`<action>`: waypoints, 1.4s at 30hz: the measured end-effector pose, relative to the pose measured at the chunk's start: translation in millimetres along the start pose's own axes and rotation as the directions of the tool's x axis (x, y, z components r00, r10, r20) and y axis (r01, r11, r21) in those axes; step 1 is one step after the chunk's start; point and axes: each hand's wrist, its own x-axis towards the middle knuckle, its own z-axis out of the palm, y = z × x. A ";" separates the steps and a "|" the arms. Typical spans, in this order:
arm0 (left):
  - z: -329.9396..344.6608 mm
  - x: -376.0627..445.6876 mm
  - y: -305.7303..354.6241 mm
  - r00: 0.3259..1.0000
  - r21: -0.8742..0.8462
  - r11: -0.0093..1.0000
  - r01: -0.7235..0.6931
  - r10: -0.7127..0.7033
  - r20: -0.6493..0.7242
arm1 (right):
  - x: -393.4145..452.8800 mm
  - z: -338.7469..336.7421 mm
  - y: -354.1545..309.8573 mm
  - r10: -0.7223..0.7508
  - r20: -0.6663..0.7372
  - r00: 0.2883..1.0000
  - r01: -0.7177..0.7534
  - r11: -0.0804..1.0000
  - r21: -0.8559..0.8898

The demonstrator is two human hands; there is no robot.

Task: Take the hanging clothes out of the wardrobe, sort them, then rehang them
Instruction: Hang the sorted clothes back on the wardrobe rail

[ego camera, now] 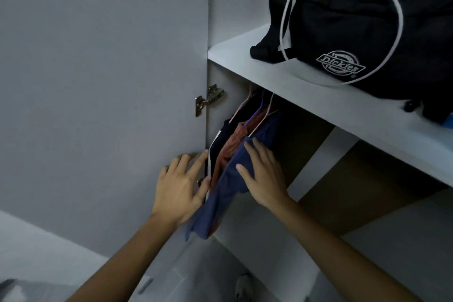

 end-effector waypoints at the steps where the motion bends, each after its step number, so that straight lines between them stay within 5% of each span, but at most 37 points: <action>1: -7.6 -13.0 -8.4 1.000 0.008 1.000 0.020 -0.020 -0.020 | -6.3 1.0 -14.7 -0.058 -0.010 0.998 0.058 0.998 -0.001; 7: -23.9 -110.4 -35.8 0.973 0.002 0.975 0.224 -0.224 -0.050 | -45.3 30.4 -96.5 -0.365 0.103 0.925 0.352 0.927 0.128; 11: -43.5 -179.8 -33.5 0.885 0.018 0.890 0.456 -0.451 -0.115 | -65.6 52.4 -136.3 -0.546 0.189 0.816 0.511 0.835 0.203; 15: -70.6 -252.8 -32.6 0.714 0.045 0.727 0.685 -0.658 -0.239 | -91.2 72.4 -190.8 -0.713 0.250 0.655 0.632 0.698 0.337; 20: -111.6 -353.7 -38.8 0.389 0.029 0.411 0.911 -0.836 -0.386 | -136.5 95.9 -286.5 -0.870 0.273 0.412 0.720 0.494 0.488; 29: -194.4 -556.9 -79.2 0.032 -0.081 0.089 0.993 -0.842 -0.538 | -248.5 157.3 -489.1 -0.958 0.248 0.145 0.793 0.262 0.549; 42: -285.7 -731.4 -156.3 -0.216 -0.221 -0.103 0.970 -0.783 -0.584 | -371.2 236.4 -707.6 -0.961 0.228 -0.155 0.768 0.027 0.639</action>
